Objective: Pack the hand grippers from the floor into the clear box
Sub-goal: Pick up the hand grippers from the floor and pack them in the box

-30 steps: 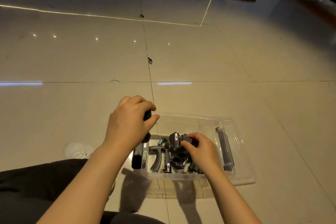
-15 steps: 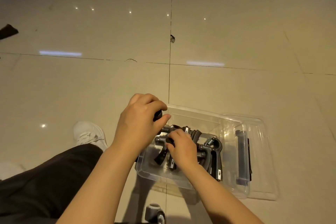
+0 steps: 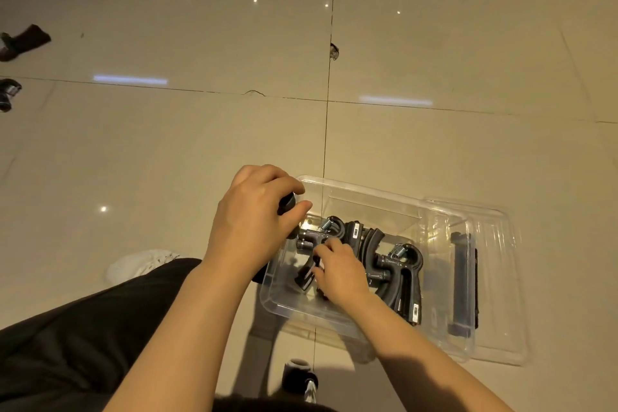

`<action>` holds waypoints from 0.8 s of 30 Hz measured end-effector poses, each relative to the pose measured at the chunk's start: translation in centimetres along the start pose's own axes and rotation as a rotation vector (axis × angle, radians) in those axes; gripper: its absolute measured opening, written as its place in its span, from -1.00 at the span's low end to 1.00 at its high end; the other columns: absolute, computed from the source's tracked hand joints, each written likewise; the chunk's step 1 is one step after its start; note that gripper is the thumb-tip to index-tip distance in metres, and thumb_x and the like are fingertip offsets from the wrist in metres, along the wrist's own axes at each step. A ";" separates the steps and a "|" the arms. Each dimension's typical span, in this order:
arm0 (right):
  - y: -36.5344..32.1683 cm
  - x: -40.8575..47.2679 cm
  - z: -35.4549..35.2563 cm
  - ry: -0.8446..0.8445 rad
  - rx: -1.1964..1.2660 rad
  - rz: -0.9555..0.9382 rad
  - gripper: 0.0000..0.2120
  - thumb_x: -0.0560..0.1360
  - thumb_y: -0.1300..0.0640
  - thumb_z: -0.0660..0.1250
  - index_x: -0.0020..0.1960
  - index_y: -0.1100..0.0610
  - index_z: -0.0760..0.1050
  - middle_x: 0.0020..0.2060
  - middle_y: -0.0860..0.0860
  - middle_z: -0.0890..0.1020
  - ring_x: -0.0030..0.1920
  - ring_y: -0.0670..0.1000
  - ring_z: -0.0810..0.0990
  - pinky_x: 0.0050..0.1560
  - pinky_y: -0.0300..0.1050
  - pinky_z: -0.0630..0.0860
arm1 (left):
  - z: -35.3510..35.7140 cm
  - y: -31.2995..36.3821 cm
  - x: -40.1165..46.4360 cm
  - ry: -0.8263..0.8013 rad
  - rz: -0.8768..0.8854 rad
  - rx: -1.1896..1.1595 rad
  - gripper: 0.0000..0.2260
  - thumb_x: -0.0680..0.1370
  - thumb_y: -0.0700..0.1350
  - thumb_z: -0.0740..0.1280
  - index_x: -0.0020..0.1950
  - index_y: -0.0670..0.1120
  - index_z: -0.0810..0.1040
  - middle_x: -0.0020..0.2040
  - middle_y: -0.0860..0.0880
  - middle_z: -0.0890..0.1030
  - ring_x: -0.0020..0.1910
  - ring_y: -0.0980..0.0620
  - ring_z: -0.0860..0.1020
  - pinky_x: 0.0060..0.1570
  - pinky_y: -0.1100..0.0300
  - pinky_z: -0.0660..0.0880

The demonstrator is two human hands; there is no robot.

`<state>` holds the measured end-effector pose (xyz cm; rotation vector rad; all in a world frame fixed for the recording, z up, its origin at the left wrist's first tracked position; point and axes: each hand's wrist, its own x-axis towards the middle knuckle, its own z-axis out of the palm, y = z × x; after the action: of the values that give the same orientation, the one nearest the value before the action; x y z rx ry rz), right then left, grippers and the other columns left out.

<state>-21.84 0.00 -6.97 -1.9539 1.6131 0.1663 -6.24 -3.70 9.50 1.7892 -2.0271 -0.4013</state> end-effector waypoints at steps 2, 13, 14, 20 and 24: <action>0.6 0.6 0.2 -0.092 -0.060 -0.013 -0.54 0.55 0.10 0.24 0.43 0.03 0.26 0.43 0.09 0.20 0.36 0.23 0.24 0.19 0.06 0.45 | 0.0 -0.3 -0.1 -0.004 -0.026 0.001 -0.84 0.43 0.01 0.44 -0.05 -0.02 0.65 -0.09 0.06 0.59 0.03 0.01 0.45 -0.15 0.22 0.30; 0.1 2.1 1.5 -0.124 -0.325 -0.254 -0.70 0.52 0.24 0.27 0.25 0.18 0.44 0.45 0.19 0.13 0.45 0.25 0.04 -0.01 0.14 0.55 | -0.7 -0.3 0.1 0.023 -0.041 -0.089 -0.83 0.44 0.01 0.44 -0.03 -0.02 0.65 -0.07 0.07 0.57 -0.03 0.14 0.33 -0.18 0.47 0.18; 0.2 2.1 1.5 -0.126 -0.328 -0.269 -0.70 0.52 0.23 0.27 0.25 0.18 0.44 0.44 0.18 0.14 0.44 0.24 0.05 -0.02 0.13 0.56 | -0.8 -0.4 0.0 0.028 -0.039 -0.090 -0.83 0.44 0.01 0.44 -0.03 -0.02 0.65 -0.07 0.06 0.57 -0.04 0.14 0.34 -0.18 0.47 0.18; 0.6 1.3 2.1 -0.150 -0.348 -0.312 -0.74 0.53 0.22 0.25 0.21 0.17 0.47 0.43 0.16 0.17 0.42 0.22 0.10 -0.03 0.12 0.57 | -1.3 -1.1 -0.6 0.053 -0.060 -0.058 -0.83 0.42 0.00 0.45 -0.05 -0.03 0.66 -0.08 0.03 0.59 -0.02 0.02 0.45 -0.12 0.24 0.26; 0.7 1.2 2.1 -0.165 -0.336 -0.291 -0.71 0.51 0.21 0.28 0.23 0.16 0.48 0.45 0.14 0.16 0.43 0.19 0.08 0.02 0.13 0.56 | -1.6 -1.2 -1.2 0.044 -0.063 -0.051 -0.83 0.43 0.00 0.45 -0.04 -0.03 0.66 -0.08 0.03 0.59 0.00 -0.01 0.46 -0.10 0.24 0.26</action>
<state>-21.60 -0.01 -9.52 -2.3337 1.2391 0.4937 -4.29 -2.63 10.19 1.8184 -1.9184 -0.4249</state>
